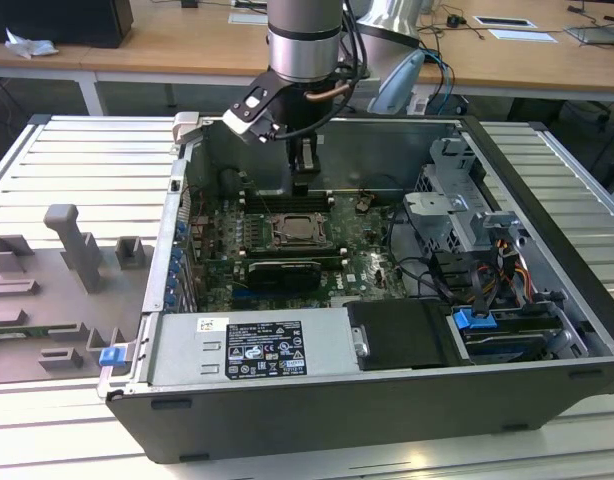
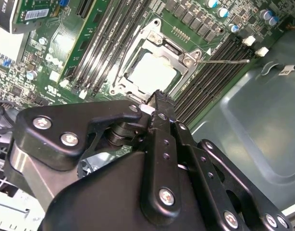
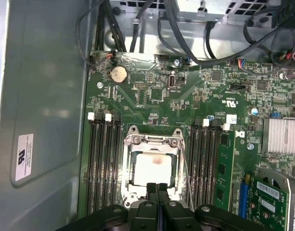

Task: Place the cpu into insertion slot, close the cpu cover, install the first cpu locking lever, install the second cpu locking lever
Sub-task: 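Install the first cpu locking lever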

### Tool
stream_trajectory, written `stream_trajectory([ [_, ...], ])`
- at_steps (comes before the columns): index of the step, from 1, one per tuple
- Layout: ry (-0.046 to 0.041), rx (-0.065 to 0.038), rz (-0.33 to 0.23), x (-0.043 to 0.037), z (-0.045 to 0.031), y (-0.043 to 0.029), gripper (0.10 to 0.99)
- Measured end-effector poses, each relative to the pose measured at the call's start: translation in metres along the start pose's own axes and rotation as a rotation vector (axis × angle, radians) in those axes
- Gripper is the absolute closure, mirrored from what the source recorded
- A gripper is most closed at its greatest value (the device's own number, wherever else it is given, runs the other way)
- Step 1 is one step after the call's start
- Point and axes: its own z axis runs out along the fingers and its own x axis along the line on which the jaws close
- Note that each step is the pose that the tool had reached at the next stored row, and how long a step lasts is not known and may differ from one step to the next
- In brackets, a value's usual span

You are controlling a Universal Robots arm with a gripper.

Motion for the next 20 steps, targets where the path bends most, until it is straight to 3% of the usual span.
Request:
stream_trajectory([
  [20,0.0025,0.0,-0.071,0.0,0.0,0.0,0.98],
])
